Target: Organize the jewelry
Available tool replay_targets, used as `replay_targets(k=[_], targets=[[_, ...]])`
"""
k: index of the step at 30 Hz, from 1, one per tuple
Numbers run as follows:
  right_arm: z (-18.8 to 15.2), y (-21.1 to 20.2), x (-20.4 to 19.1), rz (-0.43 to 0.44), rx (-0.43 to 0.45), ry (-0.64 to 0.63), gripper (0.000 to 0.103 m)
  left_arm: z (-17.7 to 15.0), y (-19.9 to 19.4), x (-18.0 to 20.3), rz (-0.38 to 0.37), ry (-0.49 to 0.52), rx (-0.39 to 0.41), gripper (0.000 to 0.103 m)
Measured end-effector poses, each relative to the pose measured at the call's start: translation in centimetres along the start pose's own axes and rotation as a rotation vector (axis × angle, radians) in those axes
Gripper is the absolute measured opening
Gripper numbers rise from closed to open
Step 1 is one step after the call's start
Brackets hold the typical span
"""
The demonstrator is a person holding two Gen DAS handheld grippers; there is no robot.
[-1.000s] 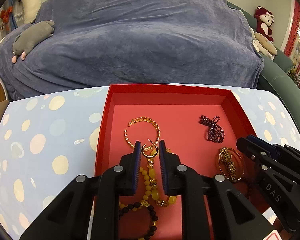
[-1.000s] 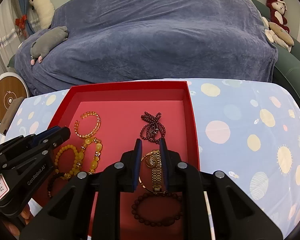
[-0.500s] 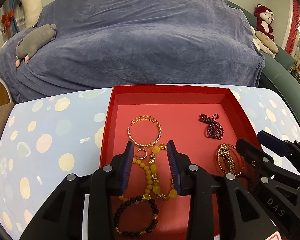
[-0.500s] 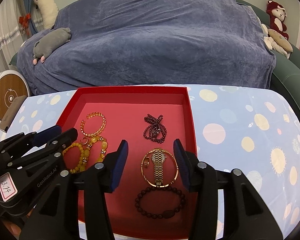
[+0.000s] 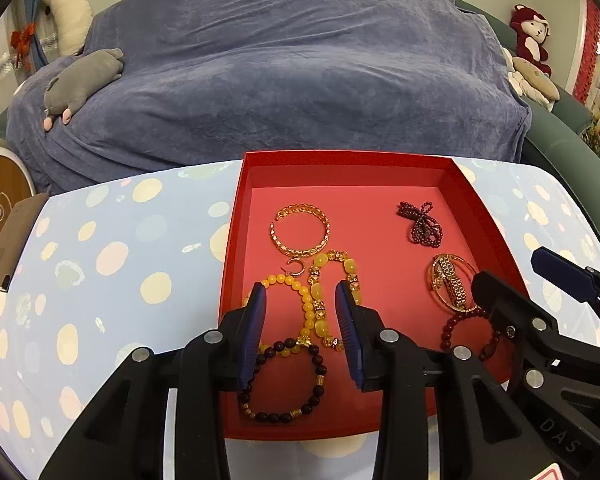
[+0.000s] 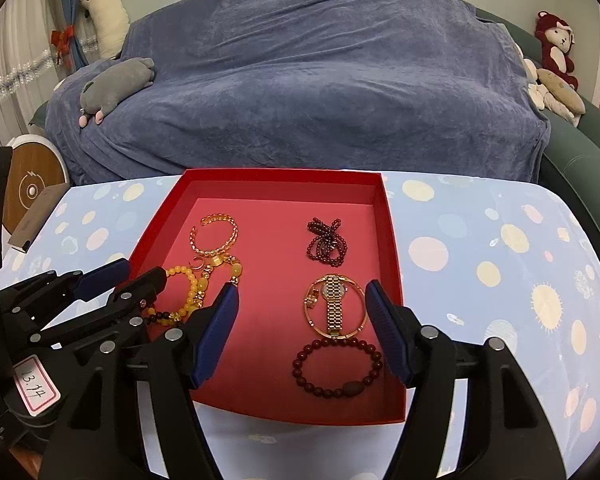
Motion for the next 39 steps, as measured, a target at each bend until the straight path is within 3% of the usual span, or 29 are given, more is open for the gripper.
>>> replay_targets(k=[7, 18, 26, 39], targets=[[-0.8, -1.0, 0.8, -0.002, 0.006, 0.023, 0.067, -1.1, -0.6, 0.6, -0.007, -0.012, -0.004, 0.043], [-2.9, -2.4, 1.0, -0.017, 0.017, 0.048, 0.077, -4.0, -2.2, 0.3, 0.041, -0.036, 0.014, 0.063], [-4.2, -3.2, 1.1, -0.045, 0.036, 0.061, 0.085, -5.3, -3.1, 0.2, 0.073, -0.056, 0.024, 0.07], [-5.7, -3.9, 1.4, -0.084, 0.047, 0.033, 0.086, -6.4, -3.3, 0.9, 0.098, -0.058, 0.033, 0.075]])
Point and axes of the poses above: each gripper's, at about its wrist camera, not at the fingertips, and y roughly the way its jaws point, x to its right, z to its top, the point moved 1 cm from there along y, roughly the way its jaws point, and after that the axes turned 14 degrees about -x, right-handed, at the moved point
